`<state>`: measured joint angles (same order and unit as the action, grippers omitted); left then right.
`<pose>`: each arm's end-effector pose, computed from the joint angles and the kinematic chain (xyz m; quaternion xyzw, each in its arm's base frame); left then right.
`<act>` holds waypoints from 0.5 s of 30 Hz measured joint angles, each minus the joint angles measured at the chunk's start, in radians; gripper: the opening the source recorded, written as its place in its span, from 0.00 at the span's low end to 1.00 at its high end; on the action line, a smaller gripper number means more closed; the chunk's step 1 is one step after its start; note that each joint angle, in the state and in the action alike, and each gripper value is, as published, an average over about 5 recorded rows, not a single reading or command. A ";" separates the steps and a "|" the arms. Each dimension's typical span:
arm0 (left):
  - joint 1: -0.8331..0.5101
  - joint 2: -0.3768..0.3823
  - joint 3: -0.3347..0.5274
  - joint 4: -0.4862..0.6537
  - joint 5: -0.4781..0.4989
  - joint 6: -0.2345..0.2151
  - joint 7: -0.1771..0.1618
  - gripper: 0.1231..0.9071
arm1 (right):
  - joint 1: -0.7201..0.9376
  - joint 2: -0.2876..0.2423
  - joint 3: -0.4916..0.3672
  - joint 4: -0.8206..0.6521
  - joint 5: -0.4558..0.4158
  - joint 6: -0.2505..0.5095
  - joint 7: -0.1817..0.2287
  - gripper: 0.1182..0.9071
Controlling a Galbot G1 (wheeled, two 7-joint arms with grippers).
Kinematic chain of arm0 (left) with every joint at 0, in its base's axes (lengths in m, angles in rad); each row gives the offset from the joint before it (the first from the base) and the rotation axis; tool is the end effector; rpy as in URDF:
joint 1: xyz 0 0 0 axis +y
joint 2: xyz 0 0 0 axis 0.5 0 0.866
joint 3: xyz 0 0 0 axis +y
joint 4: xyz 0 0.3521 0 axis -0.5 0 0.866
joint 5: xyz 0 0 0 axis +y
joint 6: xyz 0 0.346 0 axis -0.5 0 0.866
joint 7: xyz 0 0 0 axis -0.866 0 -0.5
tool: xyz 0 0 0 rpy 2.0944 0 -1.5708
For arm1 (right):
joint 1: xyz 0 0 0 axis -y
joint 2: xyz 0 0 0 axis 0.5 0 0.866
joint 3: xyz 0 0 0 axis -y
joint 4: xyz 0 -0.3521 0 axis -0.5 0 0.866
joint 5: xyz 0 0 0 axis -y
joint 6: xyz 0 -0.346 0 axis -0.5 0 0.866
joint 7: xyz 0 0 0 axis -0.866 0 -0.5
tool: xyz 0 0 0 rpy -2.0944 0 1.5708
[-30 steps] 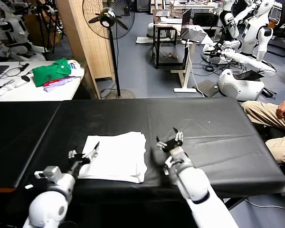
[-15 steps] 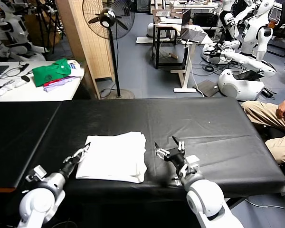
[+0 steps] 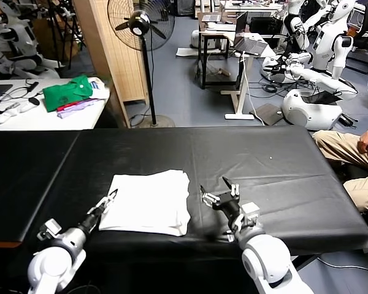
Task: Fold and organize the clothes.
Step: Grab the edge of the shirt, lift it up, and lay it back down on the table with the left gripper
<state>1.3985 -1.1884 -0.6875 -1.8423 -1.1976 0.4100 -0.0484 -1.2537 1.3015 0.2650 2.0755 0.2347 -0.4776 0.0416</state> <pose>0.2330 0.1472 -0.3200 -0.0280 -0.9034 0.3751 0.2059 0.2458 0.0255 -0.2545 0.1627 -0.9786 0.0119 0.1254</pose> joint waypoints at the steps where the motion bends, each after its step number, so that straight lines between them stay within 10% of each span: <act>1: 0.000 0.000 0.000 0.001 0.001 0.001 0.000 0.53 | 0.000 0.001 0.000 0.000 0.000 0.000 0.000 0.86; 8: 0.003 0.002 0.000 -0.012 0.039 -0.007 0.007 0.07 | -0.002 0.014 0.000 -0.004 -0.012 0.000 0.007 0.86; 15: 0.019 0.007 0.013 -0.042 0.257 -0.079 0.016 0.04 | -0.031 0.036 0.016 0.012 -0.061 -0.034 0.057 0.86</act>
<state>1.4178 -1.1819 -0.6744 -1.8841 -0.9407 0.3305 -0.0325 -1.2849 1.3375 0.2812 2.0879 0.1740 -0.5117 0.0985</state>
